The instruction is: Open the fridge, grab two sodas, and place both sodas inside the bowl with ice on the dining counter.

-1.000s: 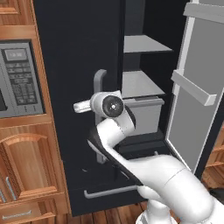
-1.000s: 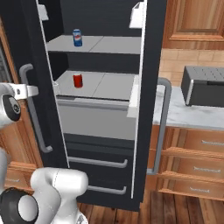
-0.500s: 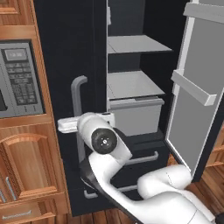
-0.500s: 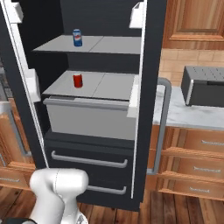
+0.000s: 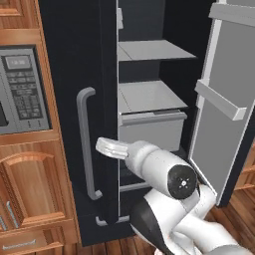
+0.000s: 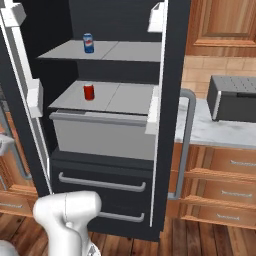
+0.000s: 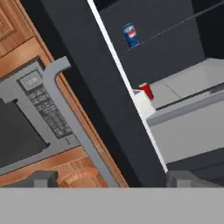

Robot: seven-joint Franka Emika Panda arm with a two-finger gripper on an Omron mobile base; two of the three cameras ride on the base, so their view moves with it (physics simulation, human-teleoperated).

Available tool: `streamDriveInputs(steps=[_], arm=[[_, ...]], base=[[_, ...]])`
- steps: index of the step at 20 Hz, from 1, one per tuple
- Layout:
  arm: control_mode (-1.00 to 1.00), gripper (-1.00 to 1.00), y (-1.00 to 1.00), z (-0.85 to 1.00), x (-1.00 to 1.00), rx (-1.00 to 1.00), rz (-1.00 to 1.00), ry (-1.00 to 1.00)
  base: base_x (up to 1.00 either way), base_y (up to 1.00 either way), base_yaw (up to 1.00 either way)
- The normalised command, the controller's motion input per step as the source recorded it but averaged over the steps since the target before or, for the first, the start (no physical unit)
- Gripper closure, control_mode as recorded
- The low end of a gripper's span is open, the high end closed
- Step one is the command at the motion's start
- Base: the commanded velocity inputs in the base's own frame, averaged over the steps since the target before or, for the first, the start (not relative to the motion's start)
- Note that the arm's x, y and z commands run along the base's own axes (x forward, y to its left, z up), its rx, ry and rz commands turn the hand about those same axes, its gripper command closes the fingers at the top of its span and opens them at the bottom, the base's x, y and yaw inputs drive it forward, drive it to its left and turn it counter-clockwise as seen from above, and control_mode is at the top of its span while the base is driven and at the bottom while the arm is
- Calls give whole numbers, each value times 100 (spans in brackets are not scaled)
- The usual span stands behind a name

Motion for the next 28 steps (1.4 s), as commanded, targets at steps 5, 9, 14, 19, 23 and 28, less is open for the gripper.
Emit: streamDriveInputs(steps=[5,9,14,19,23,28], arm=[[-100,-100,-96,0,11,47,12,11],[-100,-100,-82,0,46,42,16,11],[-100,-100,-52,0,88,38,15,10],[-100,-100,-3,-3,95,21,15,11],[-100,-100,11,0,99,14,14,15],[-100,-100,29,0,100,13,19,25]], base=[[0,0,0],[0,0,0],[0,0,0],[0,0,0],[0,0,0],[0,0,0]])
